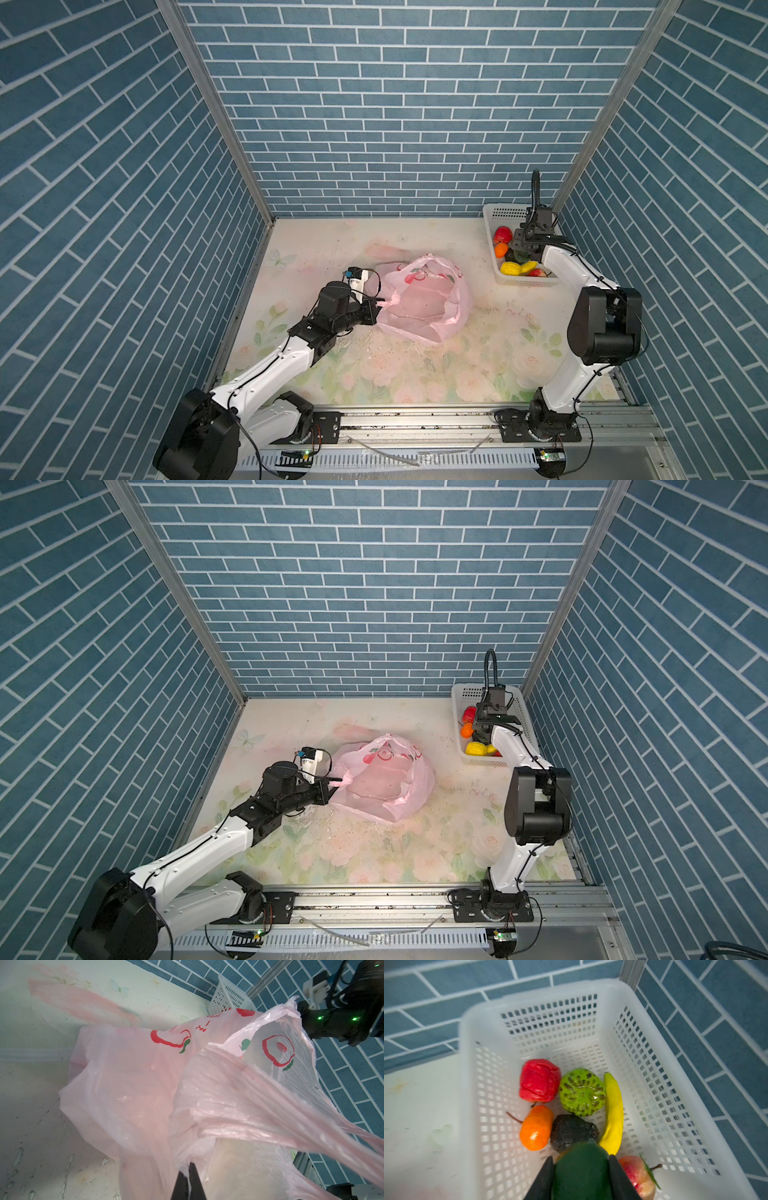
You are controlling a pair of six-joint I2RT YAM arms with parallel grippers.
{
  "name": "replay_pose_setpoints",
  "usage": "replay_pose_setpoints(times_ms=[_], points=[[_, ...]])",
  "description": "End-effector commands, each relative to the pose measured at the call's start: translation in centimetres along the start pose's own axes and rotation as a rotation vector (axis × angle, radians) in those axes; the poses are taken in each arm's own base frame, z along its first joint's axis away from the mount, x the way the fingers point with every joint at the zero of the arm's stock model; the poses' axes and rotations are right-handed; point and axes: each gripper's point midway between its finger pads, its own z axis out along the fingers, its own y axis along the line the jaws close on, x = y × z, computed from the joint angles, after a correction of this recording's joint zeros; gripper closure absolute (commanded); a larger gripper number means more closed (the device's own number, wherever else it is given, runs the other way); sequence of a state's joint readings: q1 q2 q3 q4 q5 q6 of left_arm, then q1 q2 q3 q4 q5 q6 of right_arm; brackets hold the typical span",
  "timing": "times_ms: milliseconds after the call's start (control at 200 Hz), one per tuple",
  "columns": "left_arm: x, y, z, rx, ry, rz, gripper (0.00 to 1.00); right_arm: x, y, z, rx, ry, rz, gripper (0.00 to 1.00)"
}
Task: Untie the knot of the plastic bag and take out the fruit
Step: Place the fruit in the basket.
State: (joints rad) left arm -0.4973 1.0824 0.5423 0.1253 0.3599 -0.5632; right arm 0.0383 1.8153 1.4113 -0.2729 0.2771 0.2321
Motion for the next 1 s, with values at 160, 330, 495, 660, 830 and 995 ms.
replay_pose_setpoints(times_ms=[160,330,495,660,830,995], points=[[-0.7,-0.6,-0.4,0.018,-0.031,0.023,1.00,-2.3,-2.4,1.9,0.064,-0.028,-0.006,0.66],[-0.8,-0.8,-0.3,0.027,-0.034,0.023,1.00,-2.0,-2.9,1.4,0.081,-0.011,0.001,0.43],[-1.0,-0.9,-0.3,0.030,-0.038,0.025,1.00,-2.2,-3.0,0.7,0.083,-0.014,0.010,0.36],[-1.1,-0.6,-0.4,0.019,-0.052,0.028,1.00,-2.4,-2.5,-0.8,0.043,-0.022,0.046,0.29],[-1.5,-0.7,-0.2,0.025,-0.074,0.033,1.00,-1.5,-0.2,-3.2,-0.041,-0.009,0.040,0.25],[-1.8,-0.8,0.5,0.030,-0.070,0.040,0.97,0.4,3.1,-6.5,-0.142,0.023,0.012,0.24]])
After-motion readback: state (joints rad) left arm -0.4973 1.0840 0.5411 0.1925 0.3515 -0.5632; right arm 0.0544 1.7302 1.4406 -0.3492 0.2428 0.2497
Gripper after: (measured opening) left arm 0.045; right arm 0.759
